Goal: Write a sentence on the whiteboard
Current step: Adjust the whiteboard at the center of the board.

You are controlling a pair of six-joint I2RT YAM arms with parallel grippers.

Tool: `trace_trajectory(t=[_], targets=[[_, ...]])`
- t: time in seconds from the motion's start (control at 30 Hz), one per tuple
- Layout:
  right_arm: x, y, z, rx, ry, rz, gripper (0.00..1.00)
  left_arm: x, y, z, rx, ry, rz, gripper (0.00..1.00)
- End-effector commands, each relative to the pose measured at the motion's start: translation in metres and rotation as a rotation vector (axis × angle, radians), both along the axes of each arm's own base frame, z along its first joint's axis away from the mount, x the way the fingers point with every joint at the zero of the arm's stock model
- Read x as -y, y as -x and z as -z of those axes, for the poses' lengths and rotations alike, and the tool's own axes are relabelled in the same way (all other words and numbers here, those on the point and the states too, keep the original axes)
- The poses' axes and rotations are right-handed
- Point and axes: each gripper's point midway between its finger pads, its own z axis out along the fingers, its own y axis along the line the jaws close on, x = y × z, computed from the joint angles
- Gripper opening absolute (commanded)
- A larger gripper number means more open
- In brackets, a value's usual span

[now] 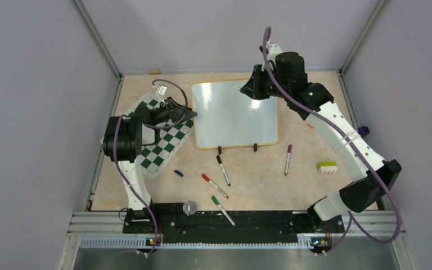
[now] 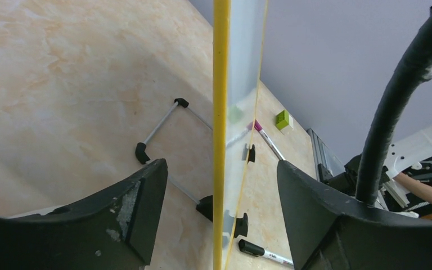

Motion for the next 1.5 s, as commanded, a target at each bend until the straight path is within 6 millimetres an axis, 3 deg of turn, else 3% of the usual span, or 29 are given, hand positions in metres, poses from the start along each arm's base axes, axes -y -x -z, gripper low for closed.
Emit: trace_trajectory(t=[0.0, 0.13, 0.23, 0.33, 0.73, 0.97, 1.07, 1.27, 1.47], targets=[[0.006, -0.001, -0.025, 0.11, -0.02, -0.005, 0.0, 0.008, 0.004, -0.005, 0.145, -0.03, 0.038, 0.73], [0.012, 0.004, -0.021, 0.123, -0.003, -0.001, 0.0, 0.015, 0.006, 0.001, 0.14, -0.028, 0.03, 0.52], [0.016, 0.007, -0.018, 0.126, -0.003, 0.002, 0.0, 0.016, 0.008, 0.007, 0.141, -0.04, 0.022, 0.3], [0.021, 0.01, -0.015, 0.127, 0.0, 0.011, 0.0, 0.031, 0.02, 0.012, 0.171, -0.054, 0.073, 0.01], [0.044, 0.022, 0.0, 0.112, 0.025, 0.059, 0.0, 0.066, 0.034, 0.025, 0.187, -0.064, 0.2, 0.0], [0.054, 0.034, 0.008, 0.099, 0.042, 0.07, 0.0, 0.056, 0.031, 0.025, 0.143, -0.054, 0.176, 0.0], [0.058, 0.037, 0.014, 0.094, 0.057, 0.075, 0.0, 0.057, 0.038, 0.024, 0.19, -0.082, 0.254, 0.0], [0.065, 0.039, 0.019, 0.1, 0.076, 0.094, 0.0, 0.059, 0.042, 0.028, 0.086, -0.082, 0.365, 0.0], [0.064, 0.041, 0.023, 0.099, 0.072, 0.086, 0.0, 0.047, 0.036, 0.014, 0.142, -0.085, 0.311, 0.0]])
